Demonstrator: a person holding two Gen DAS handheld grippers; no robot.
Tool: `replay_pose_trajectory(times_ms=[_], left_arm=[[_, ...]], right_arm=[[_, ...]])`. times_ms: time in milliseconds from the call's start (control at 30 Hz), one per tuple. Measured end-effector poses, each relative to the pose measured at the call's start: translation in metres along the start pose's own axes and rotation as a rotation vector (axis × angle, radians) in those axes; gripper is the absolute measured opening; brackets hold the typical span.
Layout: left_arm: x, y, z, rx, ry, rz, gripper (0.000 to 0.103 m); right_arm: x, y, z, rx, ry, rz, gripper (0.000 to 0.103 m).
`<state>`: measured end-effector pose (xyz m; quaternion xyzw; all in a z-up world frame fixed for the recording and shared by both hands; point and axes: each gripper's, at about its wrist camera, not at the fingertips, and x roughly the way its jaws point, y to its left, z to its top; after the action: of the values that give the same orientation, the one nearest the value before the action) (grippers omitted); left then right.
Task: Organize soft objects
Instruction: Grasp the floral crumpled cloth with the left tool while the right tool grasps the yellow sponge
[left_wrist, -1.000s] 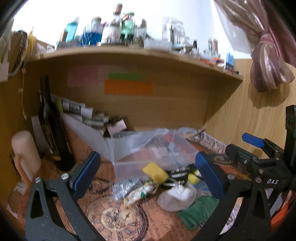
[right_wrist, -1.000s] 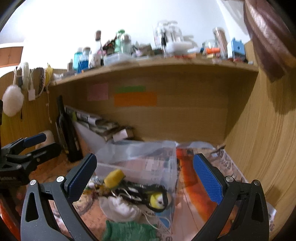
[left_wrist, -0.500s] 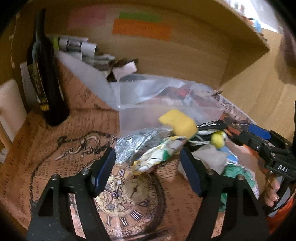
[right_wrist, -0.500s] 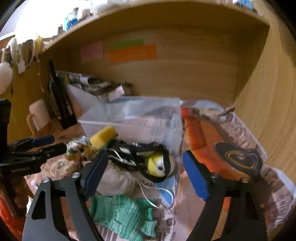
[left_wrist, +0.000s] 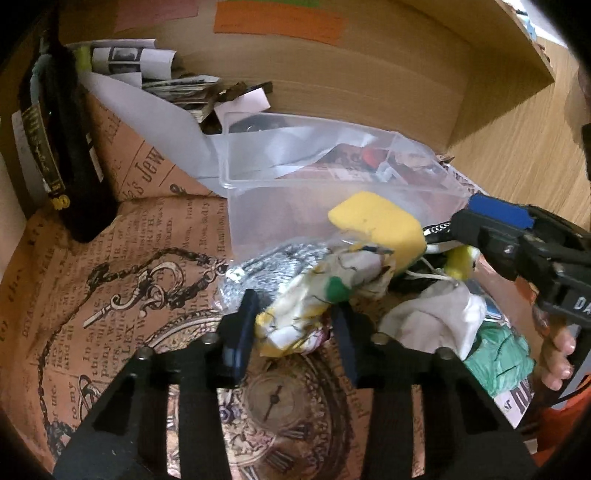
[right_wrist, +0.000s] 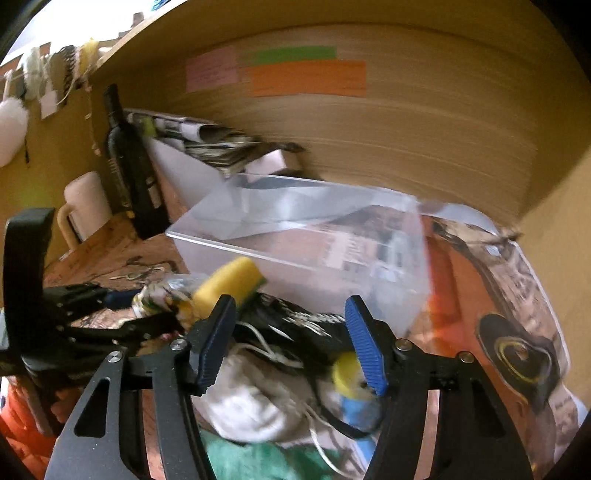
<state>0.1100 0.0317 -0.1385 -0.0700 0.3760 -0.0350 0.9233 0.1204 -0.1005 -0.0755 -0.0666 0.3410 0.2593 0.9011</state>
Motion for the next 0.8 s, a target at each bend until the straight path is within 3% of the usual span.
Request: replay_pose_trajectory(times_ms=[233, 467, 600, 800], left_arm=[[-0.014, 0.012, -0.003, -0.009, -0.016, -0.034, 0.015], [-0.035, 0.015, -0.003, 0.003, -0.073, -0.048, 0.013], [-0.045, 0.017, 0.001, -0.002, -0.106, -0.058, 0.012], [-0.055, 0.02, 0.009, -0.017, -0.136, -0.061, 0.012]], right_arm=[[0.02, 0.017, 0.005, -0.026, 0.051, 0.06, 0.058], [0.045, 0.031, 0.003, -0.068, 0.133, 0.059, 0.048], [0.051, 0.034, 0.0, -0.077, 0.159, 0.073, 0.031], [0.041, 0.033, -0.001, -0.07, 0.128, 0.058, 0.025]])
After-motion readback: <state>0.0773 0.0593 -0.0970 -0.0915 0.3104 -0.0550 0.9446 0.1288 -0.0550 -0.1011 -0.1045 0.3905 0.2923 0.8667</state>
